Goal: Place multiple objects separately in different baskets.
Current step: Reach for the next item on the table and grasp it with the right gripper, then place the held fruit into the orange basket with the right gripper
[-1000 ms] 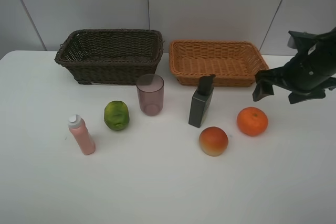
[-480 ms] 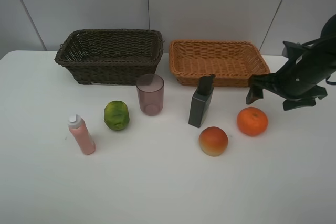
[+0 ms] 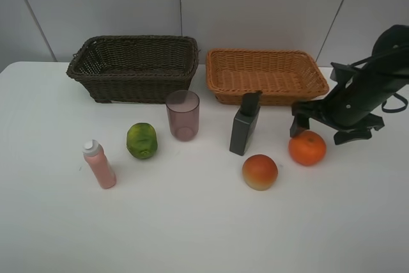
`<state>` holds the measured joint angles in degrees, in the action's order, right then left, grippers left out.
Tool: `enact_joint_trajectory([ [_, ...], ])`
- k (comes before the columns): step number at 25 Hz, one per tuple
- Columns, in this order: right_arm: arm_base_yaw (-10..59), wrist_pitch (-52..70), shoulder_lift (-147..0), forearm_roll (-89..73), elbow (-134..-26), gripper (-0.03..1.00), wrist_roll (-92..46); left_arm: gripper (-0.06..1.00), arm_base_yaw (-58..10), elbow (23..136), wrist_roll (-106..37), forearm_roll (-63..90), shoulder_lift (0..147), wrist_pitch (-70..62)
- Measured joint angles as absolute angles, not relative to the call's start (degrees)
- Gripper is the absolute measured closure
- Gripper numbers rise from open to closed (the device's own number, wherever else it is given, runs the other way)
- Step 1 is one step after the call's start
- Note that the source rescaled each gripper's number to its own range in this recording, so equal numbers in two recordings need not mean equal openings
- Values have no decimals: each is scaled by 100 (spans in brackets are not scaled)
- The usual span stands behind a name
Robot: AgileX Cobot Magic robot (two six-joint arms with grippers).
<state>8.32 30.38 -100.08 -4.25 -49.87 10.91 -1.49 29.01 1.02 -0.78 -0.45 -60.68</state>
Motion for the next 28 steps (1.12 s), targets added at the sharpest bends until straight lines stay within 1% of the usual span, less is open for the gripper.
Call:
enact_joint_trajectory([
  [8, 927, 2988, -10448, -425, -4987, 2, 1091, -2, -149, 2901, 102, -78, -45, -6068],
  [14, 927, 2898, -10509, -425, -4987, 3, 1091, -2, -149, 2901, 102, -78, -45, -6068],
  [16, 927, 2824, -10520, -425, -4987, 10, 1091, -2, -149, 2901, 102, -78, -45, -6068],
  [17, 927, 2796, -10520, -425, -4987, 17, 1091, -2, -149, 2901, 102, -78, -45, -6068],
  [19, 927, 2773, -10520, -425, -4987, 38, 1091, -2, -149, 2901, 102, -78, -45, -6068],
  [28, 932, 2546, -10520, -445, -4987, 38, 1092, -2, -149, 2901, 102, -78, -45, -6068],
])
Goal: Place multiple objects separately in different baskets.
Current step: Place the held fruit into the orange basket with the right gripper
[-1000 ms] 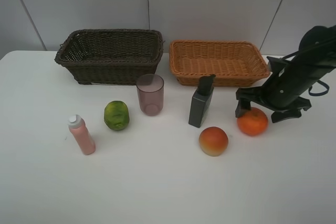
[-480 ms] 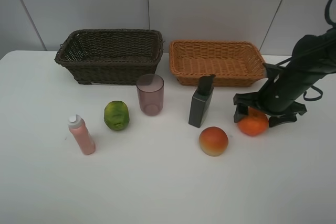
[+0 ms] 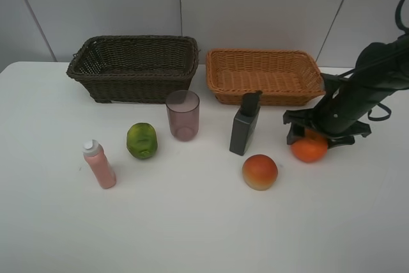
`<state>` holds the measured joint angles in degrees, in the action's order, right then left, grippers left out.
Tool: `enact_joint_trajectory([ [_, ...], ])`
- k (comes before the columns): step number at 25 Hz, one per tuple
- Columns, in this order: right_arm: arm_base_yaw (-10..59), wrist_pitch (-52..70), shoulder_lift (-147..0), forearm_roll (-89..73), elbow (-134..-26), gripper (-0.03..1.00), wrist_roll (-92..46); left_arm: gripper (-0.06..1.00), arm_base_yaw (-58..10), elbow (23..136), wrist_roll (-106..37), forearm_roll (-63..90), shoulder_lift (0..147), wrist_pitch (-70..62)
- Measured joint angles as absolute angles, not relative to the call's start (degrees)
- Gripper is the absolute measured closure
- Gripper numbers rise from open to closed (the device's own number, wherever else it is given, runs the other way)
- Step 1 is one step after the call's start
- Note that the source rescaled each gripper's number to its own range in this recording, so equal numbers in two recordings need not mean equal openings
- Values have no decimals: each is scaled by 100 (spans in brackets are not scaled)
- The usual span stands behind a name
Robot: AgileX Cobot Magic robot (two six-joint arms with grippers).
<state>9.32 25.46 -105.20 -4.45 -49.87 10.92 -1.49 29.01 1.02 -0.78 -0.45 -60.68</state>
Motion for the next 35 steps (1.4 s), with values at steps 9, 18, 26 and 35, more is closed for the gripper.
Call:
enact_joint_trajectory([
  [9, 932, 2520, -10520, -478, -4987, 38, 1092, -2, -149, 2901, 102, -78, -45, -6068],
  [18, 932, 3548, -10186, -520, -5561, 38, 1097, -2, -149, 2901, 102, -78, -45, -6068],
  [26, 1063, 5407, -10089, -54, -7087, 38, 1097, -2, -149, 2901, 102, -78, -45, -6068],
  [35, 1063, 5860, -10214, 680, -8516, 38, 1097, -2, -149, 2901, 102, -78, -45, -6068],
])
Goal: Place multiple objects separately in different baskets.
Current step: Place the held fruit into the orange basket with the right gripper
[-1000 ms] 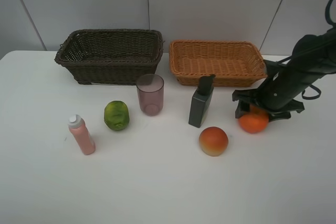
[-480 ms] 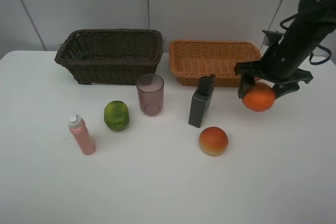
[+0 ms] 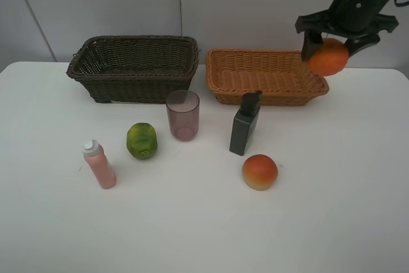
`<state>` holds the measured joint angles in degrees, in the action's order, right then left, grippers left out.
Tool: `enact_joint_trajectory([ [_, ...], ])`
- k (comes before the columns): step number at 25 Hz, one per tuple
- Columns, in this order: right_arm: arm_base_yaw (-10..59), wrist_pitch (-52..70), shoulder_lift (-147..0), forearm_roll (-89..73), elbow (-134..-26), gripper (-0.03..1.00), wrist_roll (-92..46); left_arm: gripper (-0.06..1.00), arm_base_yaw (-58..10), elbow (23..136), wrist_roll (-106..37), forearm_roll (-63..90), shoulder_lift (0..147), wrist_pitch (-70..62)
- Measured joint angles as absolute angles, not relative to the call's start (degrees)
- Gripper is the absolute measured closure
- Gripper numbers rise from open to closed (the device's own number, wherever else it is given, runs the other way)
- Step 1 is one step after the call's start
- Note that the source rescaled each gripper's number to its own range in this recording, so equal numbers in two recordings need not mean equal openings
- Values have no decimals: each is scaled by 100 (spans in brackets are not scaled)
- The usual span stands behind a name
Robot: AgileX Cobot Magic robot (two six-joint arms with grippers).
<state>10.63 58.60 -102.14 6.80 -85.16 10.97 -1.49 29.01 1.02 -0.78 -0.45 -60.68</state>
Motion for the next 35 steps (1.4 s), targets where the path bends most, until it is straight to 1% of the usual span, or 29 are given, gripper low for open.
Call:
enact_joint_trajectory([
  [3, 1063, 5829, -10463, 792, -8911, 38, 1097, -2, -149, 2901, 102, -78, -45, -6068],
  [6, 1063, 5527, -10748, 793, -9050, 38, 1097, -2, -149, 2901, 102, -77, -45, -6068],
  [17, 1063, 3532, -11906, 585, -9105, 38, 1097, -2, -149, 2901, 102, -77, -45, -6068],
  [22, 1063, 3079, -12280, 585, -9105, 38, 1097, -2, -149, 2901, 102, -77, -45, -6068],
  [26, 1063, 2949, -12370, 585, -9105, 37, 1097, -2, -149, 2901, 102, -77, -45, -6068],
  [27, 1063, 2935, -12370, 585, -9105, 31, 1097, -2, -149, 2901, 102, -77, -45, -6068],
  [29, 1063, 2898, -12370, 585, -9116, 11, 1097, -2, -149, 2901, 102, -77, -45, -6068],
  [30, 1063, 2890, -12370, 585, -9116, 6, 1092, -2, -149, 2901, 102, -77, -45, -6068],
  [32, 1063, 2910, -12328, 591, -9116, 0, 1092, -2, -149, 2901, 102, -77, -45, -6068],
  [35, 1063, 3070, -12127, 586, -9116, -2, 1092, -2, -149, 2901, 102, -77, -45, -6068],
])
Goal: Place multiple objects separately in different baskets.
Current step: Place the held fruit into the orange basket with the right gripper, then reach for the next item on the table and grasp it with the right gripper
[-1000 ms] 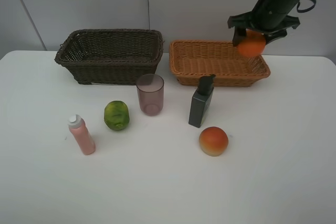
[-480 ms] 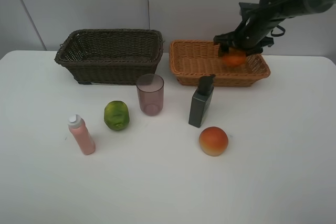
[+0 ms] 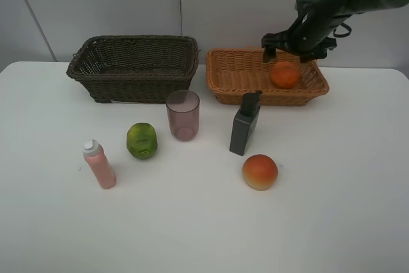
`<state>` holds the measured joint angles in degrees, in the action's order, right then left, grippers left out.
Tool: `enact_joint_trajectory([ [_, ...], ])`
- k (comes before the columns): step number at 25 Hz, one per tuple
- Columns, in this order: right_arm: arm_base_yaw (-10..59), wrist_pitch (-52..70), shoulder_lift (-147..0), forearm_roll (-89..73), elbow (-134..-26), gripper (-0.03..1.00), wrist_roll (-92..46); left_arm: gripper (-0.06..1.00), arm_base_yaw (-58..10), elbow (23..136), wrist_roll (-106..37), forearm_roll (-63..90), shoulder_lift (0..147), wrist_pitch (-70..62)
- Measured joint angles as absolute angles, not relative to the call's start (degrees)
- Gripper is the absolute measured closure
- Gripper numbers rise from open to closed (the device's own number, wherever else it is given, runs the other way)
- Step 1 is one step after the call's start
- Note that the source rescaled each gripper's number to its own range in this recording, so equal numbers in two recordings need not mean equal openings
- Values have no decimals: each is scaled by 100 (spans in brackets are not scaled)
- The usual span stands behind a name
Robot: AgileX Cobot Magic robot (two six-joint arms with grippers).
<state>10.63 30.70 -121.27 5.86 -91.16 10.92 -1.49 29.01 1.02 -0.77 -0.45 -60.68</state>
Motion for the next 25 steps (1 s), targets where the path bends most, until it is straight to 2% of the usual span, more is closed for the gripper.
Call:
enact_joint_trajectory([
  [10, 1165, 4724, -11133, 528, -9022, -3, 1092, -2, -149, 2901, 102, -77, -45, -6068],
  [25, 1704, 4864, -9168, 270, -6442, -3, 1202, -2, -149, 2901, 102, -77, -45, -6068],
])
